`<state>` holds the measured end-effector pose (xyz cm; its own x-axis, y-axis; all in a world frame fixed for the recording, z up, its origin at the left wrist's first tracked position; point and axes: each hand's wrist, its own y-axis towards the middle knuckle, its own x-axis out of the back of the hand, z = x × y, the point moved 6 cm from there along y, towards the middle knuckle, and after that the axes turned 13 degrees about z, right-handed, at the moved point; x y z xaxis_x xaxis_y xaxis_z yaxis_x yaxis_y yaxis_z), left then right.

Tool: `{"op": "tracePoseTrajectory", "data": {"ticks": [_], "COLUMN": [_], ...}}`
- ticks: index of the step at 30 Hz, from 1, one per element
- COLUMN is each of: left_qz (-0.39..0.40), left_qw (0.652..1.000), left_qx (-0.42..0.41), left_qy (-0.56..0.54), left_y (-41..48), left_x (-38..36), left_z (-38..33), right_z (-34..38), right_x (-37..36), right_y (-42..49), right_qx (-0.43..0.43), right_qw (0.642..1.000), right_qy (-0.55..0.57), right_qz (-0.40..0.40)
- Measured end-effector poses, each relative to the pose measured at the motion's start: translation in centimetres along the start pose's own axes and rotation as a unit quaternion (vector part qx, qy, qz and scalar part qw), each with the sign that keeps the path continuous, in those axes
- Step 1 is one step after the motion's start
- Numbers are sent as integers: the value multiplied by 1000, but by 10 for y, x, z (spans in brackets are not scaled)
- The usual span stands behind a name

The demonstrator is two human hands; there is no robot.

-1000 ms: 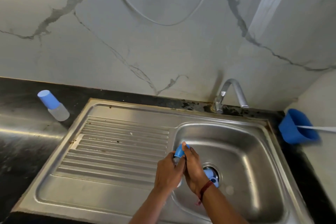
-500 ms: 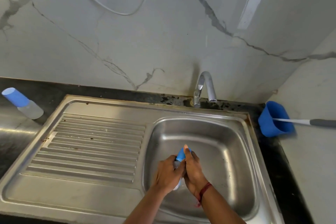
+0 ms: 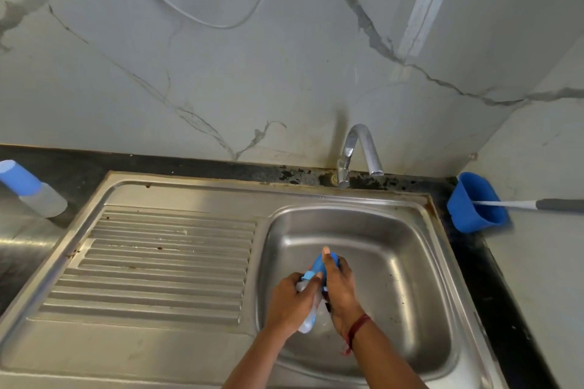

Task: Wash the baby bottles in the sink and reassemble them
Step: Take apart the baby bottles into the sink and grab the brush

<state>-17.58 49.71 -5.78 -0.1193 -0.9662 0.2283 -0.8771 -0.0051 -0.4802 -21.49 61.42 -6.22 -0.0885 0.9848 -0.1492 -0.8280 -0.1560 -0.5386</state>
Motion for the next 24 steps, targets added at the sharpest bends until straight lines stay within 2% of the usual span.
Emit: {"op": "tracePoseTrajectory", "data": {"ticks": [3, 5, 11, 18, 24], "left_qz": [23, 42, 88, 48, 33], "left_qw": [1000, 998, 990, 979, 968], "left_qx": [18, 29, 109, 163, 228], "left_qy": [12, 22, 30, -116, -97], "left_y": [-3, -5, -4, 3, 15], "left_x": [-1, -7, -20, -17, -21], "left_z": [7, 9, 25, 40, 51], "right_z": [-9, -13, -44, -81, -104], "right_x": [17, 26, 67, 124, 154], "right_y": [-4, -7, 5, 40, 55], "right_qx": [-32, -50, -111, -207, -275], "right_qw": [998, 995, 986, 971, 923], "right_qy": [56, 81, 119, -90, -260], "right_qz": [-27, -16, -45, -75, -73]}}
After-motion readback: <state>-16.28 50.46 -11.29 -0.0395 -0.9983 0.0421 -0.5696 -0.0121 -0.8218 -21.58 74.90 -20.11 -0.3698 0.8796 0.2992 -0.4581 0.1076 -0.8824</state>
